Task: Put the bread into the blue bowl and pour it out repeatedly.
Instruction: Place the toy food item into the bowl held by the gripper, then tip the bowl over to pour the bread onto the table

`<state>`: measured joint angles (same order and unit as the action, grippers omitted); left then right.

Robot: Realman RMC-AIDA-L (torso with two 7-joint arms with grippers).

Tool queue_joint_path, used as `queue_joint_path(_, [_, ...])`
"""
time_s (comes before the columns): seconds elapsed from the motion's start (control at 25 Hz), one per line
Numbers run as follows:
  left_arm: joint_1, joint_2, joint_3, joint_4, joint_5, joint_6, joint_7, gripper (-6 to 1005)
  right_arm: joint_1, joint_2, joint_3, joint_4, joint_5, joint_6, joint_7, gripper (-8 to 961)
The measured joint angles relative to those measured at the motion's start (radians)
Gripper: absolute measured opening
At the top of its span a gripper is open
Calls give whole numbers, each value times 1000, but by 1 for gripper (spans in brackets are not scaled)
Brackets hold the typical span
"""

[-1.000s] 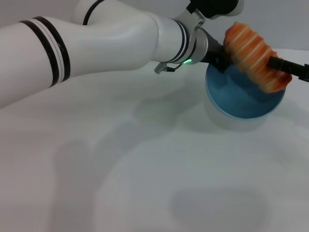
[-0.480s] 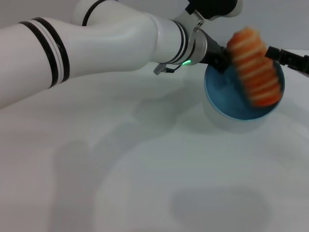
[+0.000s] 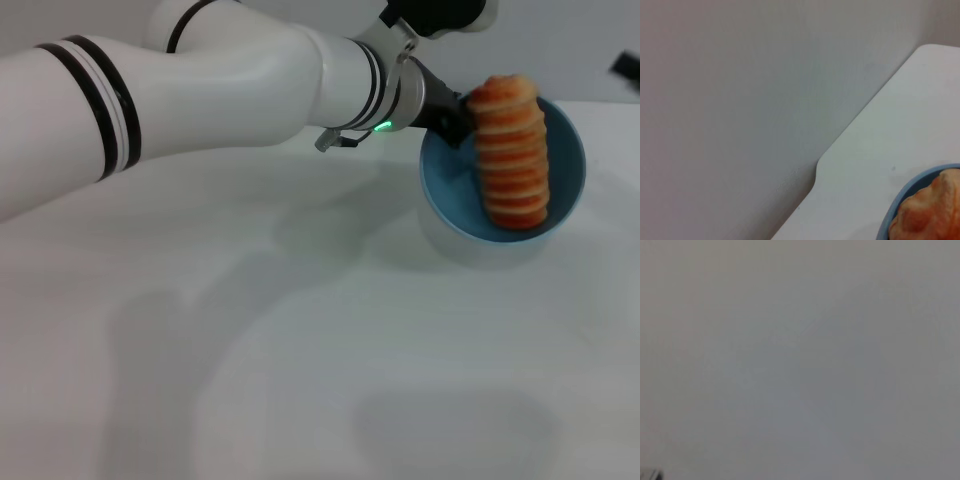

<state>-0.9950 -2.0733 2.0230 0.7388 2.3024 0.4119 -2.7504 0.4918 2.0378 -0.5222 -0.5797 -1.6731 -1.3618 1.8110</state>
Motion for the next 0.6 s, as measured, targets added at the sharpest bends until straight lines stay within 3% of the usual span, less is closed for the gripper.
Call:
queue_joint_path(0.24, [-6,4,-2,-15,7,-13,12,-1,-88,-7,3,-2,119,64,-228,715])
queue_joint_path(0.44, [-16,4,-1,-24,9,-77,71,-1,-156,25,47,20,129,205,-537,716])
queue_joint_path(0.48, [-16,3,2,-24,9,-104,87,-1,-168,33,72,38,141,220,-607,716])
queue_joint_path(0.6, [-18,0,10,-26,9,-171,113,-2,-197,29,157,194,261,228,-829,716])
